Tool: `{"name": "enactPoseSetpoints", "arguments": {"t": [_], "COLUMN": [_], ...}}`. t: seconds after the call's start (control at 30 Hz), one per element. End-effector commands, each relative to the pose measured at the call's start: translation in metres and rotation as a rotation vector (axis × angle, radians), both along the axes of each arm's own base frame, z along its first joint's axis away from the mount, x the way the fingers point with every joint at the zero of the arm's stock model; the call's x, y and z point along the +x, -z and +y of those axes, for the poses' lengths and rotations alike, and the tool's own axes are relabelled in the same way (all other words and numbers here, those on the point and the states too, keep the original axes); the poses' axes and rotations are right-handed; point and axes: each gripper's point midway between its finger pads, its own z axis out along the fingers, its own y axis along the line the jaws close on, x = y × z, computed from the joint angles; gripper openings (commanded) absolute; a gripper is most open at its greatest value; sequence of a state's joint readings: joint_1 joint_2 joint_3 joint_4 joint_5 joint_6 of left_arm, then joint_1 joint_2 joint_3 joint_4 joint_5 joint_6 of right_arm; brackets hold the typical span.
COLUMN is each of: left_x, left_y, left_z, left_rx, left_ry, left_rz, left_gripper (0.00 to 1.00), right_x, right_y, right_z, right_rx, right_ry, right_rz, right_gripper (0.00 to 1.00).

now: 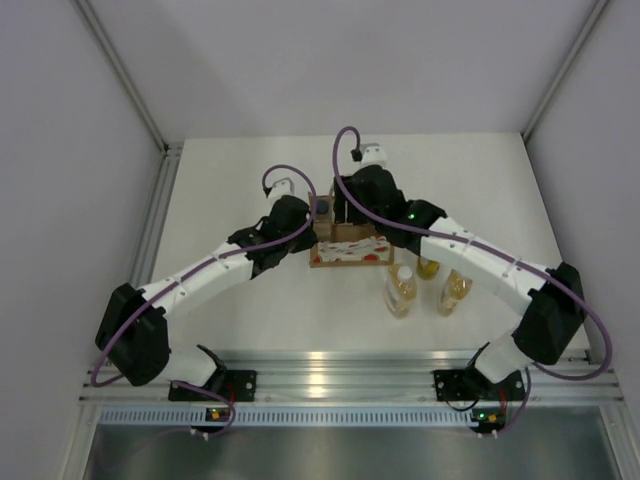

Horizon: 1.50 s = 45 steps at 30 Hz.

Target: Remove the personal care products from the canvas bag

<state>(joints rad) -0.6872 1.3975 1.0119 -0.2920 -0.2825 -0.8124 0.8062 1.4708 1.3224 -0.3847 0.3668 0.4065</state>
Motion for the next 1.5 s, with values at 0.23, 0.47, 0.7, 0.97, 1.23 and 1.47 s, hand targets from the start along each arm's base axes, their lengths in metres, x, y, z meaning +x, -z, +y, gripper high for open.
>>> {"name": "enactPoseSetpoints", "arguments": {"t": [0.23, 0.47, 0.7, 0.97, 1.23, 1.47], "left_x": [0.011, 0.01, 0.009, 0.01, 0.009, 0.009], "left_y": [-0.038, -0.039, -0.039, -0.032, -0.033, -0.034], "left_z": [-0.01, -0.008, 0.002, 0.0, 0.0, -0.002], "left_rx": [-0.073, -0.079, -0.065, -0.061, -0.064, -0.073], "left_ry": [0.001, -0.015, -0.047, -0.044, -0.046, -0.04], "left_rz": [-0.092, -0.094, -0.11, -0.094, -0.094, -0.092], "left_gripper": [0.04, 0.01, 0.0, 0.0, 0.0, 0.0], "right_x": [0.03, 0.045, 0.05, 0.044, 0.034, 0.036], "right_y": [-0.001, 0.033, 0.048, 0.028, 0.001, 0.006], "right_z": [0.076, 0.089, 0.081, 0.08, 0.078, 0.077], "right_rx": [0.091, 0.032, -0.009, 0.026, 0.095, 0.071], "right_ry": [-0.046, -0.018, 0.026, 0.014, -0.014, -0.019], "right_rz": [-0.002, 0.045, 0.054, 0.033, 0.002, 0.0], "right_gripper": [0.68, 0.69, 0.68, 0.68, 0.68, 0.67]}}
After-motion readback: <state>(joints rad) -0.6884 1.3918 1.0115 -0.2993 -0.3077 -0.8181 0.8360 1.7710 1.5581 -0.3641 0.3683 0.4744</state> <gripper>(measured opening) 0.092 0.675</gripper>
